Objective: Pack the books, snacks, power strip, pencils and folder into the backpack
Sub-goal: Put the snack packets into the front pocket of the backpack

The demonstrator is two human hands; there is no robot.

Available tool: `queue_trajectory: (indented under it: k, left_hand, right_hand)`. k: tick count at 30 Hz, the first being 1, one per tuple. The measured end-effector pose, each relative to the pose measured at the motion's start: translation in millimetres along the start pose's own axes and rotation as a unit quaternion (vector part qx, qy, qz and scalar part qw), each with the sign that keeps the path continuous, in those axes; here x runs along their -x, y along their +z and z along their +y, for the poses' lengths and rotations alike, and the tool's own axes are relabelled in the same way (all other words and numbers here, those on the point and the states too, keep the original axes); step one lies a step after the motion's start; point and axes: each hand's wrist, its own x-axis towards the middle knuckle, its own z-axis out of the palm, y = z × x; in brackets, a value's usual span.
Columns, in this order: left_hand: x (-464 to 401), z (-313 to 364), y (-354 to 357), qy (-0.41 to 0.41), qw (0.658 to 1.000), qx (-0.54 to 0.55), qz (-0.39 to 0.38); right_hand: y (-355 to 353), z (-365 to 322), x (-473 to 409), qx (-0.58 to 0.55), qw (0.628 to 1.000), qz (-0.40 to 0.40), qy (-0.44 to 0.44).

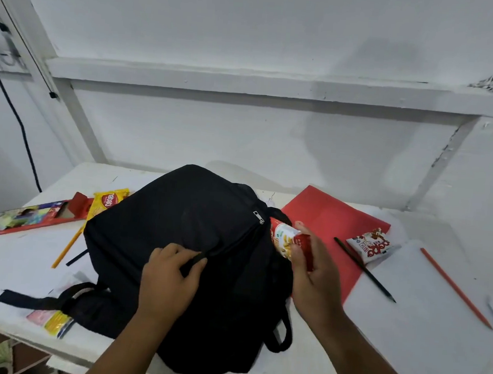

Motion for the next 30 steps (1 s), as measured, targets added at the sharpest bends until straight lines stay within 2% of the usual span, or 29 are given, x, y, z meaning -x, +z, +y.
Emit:
queue_trajectory:
  k: [2, 4, 6, 10, 12, 14, 16, 19, 21, 24, 26, 28, 30]
  left_hand:
    - [-11, 2, -13, -0.008, 0.995, 0.095, -0.001]
    - [-22, 1, -23, -0.018, 0.989, 0.144, 0.003]
    - [-33, -2, -30, -0.027, 0.984, 0.175, -0.013]
    - [-48, -10, -42, -0.012, 0.98, 0.193, -0.041]
    - [-52, -12, -47, -0.003, 0.978, 0.204, -0.048]
    - [-55, -13, -50, -0.001, 0.973, 0.226, -0.049]
    - [-56, -14, -53, 0.005, 0.967, 0.248, -0.054]
    - [-56, -16, -57, 0.033, 0.959, 0.269, -0.079]
    - [-55, -18, -58, 0.046, 0.956, 0.276, -0.091]
    - [-53, -19, -57, 0.051, 0.953, 0.282, -0.095]
    - [-53, -17, -58, 0.059, 0.952, 0.285, -0.093]
    - [-53, -16, -59, 0.068, 0.951, 0.287, -0.091]
    - [-53, -16, -59, 0.073, 0.95, 0.289, -0.093]
  right_hand:
    - [13, -12, 4, 0.009, 1.0, 0.003, -0.027]
    - [27, -22, 4, 0.022, 0.998, 0.006, -0.057]
    - [39, -35, 3, 0.027, 0.996, 0.015, -0.079]
    - [62, -65, 4, 0.051, 0.982, 0.035, -0.178]
    - [73, -77, 5, 0.049, 0.983, 0.037, -0.175]
    - [85, -80, 4, 0.058, 0.994, 0.026, -0.092]
    - [93, -75, 1, 0.043, 0.997, -0.017, 0.067]
    - [97, -65, -5, -0.056, 0.958, -0.097, 0.265]
    - [97, -64, -11, -0.148, 0.918, -0.104, 0.352]
    - [98, -66, -21, -0.194, 0.878, -0.072, 0.431]
    - [102, -68, -26, -0.22, 0.863, -0.069, 0.449]
    - [108, -72, -30, -0.291, 0.841, -0.057, 0.453]
    - [113, -74, -34, -0.397, 0.795, -0.023, 0.459]
